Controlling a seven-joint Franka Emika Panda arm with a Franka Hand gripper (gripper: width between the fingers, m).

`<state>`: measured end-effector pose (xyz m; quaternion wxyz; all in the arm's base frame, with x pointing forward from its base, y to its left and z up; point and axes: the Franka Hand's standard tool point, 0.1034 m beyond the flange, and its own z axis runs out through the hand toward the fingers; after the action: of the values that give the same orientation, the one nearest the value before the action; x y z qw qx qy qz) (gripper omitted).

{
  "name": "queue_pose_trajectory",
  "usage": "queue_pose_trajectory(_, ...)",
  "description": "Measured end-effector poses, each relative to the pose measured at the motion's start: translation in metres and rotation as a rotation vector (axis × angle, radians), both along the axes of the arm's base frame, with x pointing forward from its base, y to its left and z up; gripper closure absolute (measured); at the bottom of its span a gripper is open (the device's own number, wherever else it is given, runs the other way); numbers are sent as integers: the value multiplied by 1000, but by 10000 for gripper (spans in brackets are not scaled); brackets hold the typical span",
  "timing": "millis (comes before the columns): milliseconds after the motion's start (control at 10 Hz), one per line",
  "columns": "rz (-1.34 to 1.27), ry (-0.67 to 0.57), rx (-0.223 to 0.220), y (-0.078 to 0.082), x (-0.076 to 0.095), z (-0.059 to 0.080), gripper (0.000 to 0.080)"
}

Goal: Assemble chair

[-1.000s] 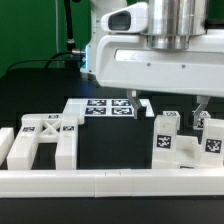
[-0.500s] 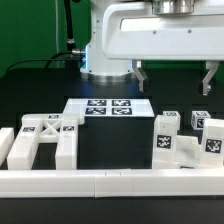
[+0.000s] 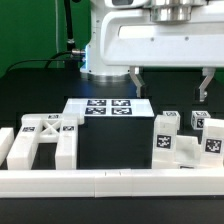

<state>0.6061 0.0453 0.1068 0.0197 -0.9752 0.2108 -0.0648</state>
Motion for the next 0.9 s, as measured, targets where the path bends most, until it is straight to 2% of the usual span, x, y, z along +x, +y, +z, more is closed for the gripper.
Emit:
queue_pose_trajectory(100, 8, -2, -5, -1, -2, -5, 151)
queue_pose_trajectory(400, 26, -1, -29, -4, -8, -34, 151)
queue_pose_trajectory(600, 27, 1, -41, -6, -10, -48, 151)
queue_pose_trajectory(900, 27, 1, -41, -6, -10, -48, 151)
